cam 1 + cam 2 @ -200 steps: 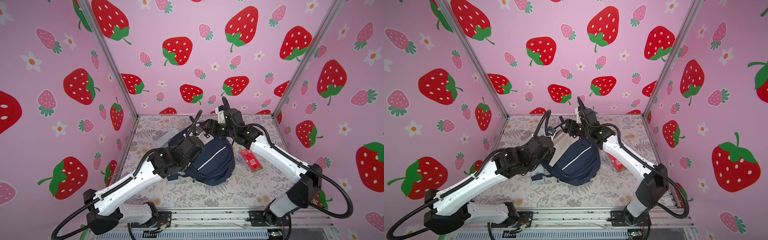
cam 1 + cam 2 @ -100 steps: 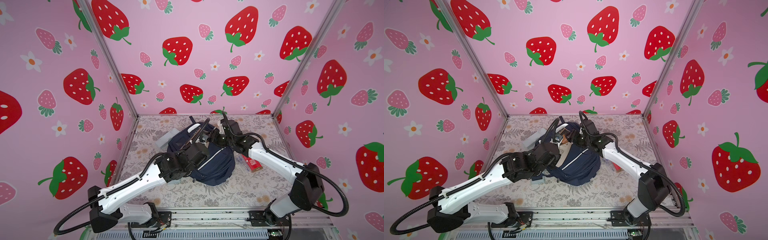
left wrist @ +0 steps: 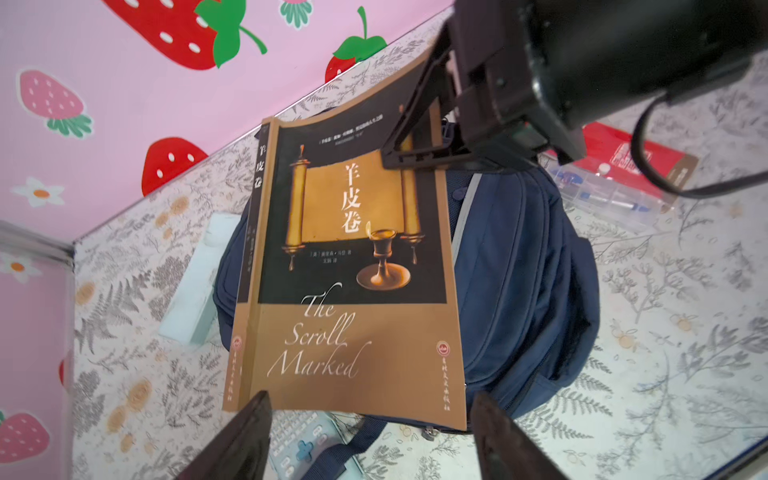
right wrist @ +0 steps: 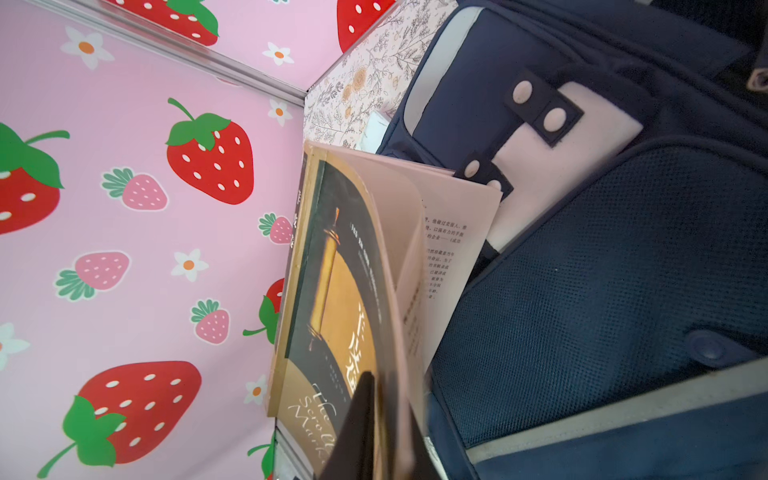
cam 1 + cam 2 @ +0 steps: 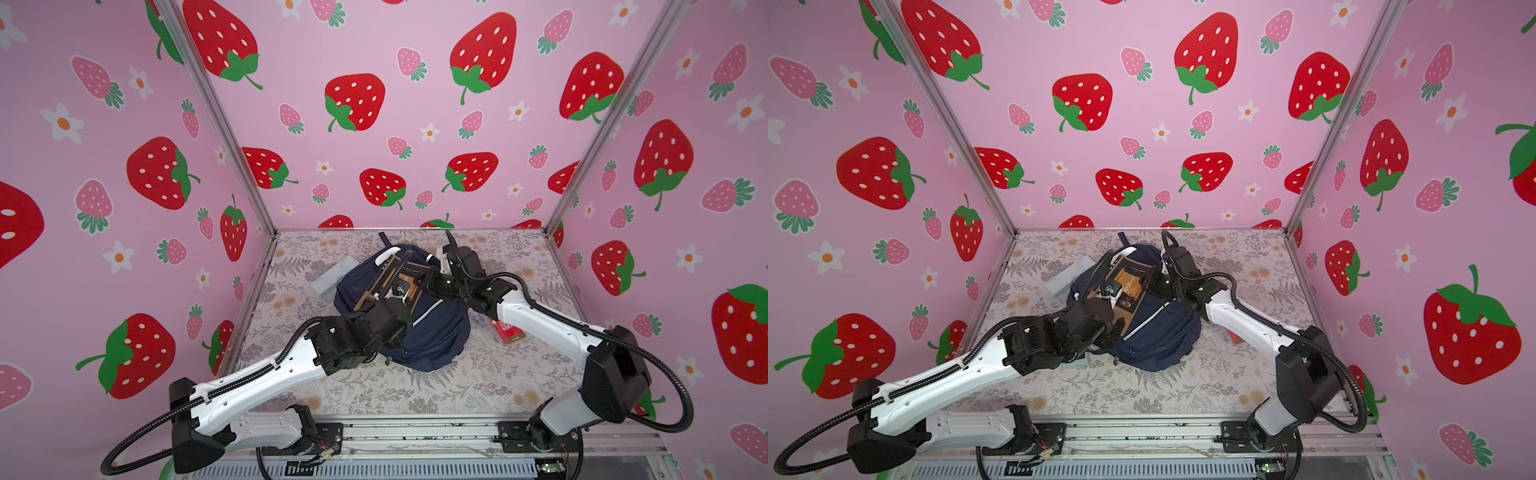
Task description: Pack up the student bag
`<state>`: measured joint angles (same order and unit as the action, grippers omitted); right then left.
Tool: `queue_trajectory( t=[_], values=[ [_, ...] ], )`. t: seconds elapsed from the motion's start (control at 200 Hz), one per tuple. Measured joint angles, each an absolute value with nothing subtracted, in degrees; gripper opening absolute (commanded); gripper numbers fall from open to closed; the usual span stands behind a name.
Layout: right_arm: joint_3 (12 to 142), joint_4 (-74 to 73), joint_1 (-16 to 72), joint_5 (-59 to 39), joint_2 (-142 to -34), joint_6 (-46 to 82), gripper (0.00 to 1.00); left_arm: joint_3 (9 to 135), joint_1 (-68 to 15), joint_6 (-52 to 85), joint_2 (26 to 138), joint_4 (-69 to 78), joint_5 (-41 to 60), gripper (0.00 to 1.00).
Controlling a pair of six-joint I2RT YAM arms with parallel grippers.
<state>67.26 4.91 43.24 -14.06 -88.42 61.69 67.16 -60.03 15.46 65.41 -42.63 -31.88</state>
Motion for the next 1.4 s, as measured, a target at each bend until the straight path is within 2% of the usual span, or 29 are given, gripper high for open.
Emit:
queue_trajectory(
  t=[0.075,0.13,0.25,0.33,0.5,0.64,0.775,0.98,1.106,1.266,1.401],
  values=[
    [66.46,3.97,43.11,-14.33,-88.14,60.88,0.02,67.61,-57.34,18.55,63.11,-44.69,-32.21,0.88],
    [65.6,3.07,43.11,-14.63,-87.92,60.07,0.02,68.51,-51.81,21.15,61.82,-46.41,-30.59,0.91],
    [62.52,-0.45,42.94,-15.75,-87.18,58.22,0.02,69.41,-32.99,25.1,60.53,-46.61,-18.06,0.92],
    [60.2,-2.85,42.72,-17.06,-86.7,56.95,0.02,69.38,-25.58,26.52,61.47,-46.09,-9.91,0.94],
    [57.54,-8.01,42.57,-20.29,-86.61,54.61,0.01,69.97,-23.07,26.09,69.76,-44.66,2.44,0.97],
    [56.93,-12.71,42.59,-23.57,-86.61,53.52,0.02,70.54,-22.94,24.23,77.14,-43.68,6.5,0.96],
    [55.53,-17.5,42.57,-26.09,-86.72,53.28,0.02,73.17,-22.57,22.44,82.15,-43.79,6.42,0.84],
    [54.76,-21.45,42.57,-27.77,-88.31,53.36,0.01,74.32,-21.32,21.5,84.03,-41.87,8.25,0.48],
    [54.57,-23.09,42.57,-28.18,-89.52,53.74,0.02,74.24,-20.27,21.78,84.03,-40.91,9.82,0.34],
    [54.57,-24.88,42.5,-28.58,-91.57,54.22,0.01,73.41,-19.75,22.04,84.03,-39.83,10.2,0.33],
    [54.57,-26.85,42.46,-29.17,-94.08,54.52,0.02,72.69,-19.35,22.06,84.03,-39.44,9.98,0.44]
  ],
)
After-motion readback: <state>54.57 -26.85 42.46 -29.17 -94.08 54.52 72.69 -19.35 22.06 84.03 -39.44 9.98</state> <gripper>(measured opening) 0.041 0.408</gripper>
